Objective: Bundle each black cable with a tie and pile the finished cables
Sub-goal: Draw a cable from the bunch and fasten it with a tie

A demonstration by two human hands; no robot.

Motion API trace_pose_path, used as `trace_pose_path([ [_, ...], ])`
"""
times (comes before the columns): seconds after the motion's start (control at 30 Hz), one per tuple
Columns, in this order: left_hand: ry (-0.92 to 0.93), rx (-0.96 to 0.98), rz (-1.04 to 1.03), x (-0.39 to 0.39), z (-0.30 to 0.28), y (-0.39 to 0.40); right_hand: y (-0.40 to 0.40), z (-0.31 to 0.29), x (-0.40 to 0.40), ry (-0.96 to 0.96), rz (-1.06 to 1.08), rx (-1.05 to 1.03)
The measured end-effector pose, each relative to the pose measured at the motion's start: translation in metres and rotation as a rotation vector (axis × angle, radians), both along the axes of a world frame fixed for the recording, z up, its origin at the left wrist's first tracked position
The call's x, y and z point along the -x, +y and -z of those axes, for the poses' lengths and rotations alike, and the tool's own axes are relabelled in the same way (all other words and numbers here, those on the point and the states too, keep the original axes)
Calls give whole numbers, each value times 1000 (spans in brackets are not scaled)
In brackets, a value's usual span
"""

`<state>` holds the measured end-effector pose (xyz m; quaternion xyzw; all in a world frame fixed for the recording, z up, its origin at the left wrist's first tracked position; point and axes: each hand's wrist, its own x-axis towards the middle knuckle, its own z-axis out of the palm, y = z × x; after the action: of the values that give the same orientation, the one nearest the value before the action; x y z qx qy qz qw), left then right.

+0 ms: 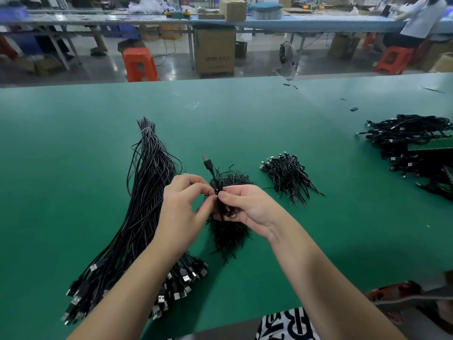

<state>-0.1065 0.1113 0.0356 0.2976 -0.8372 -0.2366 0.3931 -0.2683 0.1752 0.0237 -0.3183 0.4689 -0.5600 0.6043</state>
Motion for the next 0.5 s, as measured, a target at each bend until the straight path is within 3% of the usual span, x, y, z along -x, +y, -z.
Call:
trace_pose_path([
  [0.27, -130, 215, 13, -2, 0, -5, 0, 4, -2, 78, 43, -35],
  [0.5, -215, 293, 129, -7, -3, -13, -3, 10, -3, -16, 7, -85],
])
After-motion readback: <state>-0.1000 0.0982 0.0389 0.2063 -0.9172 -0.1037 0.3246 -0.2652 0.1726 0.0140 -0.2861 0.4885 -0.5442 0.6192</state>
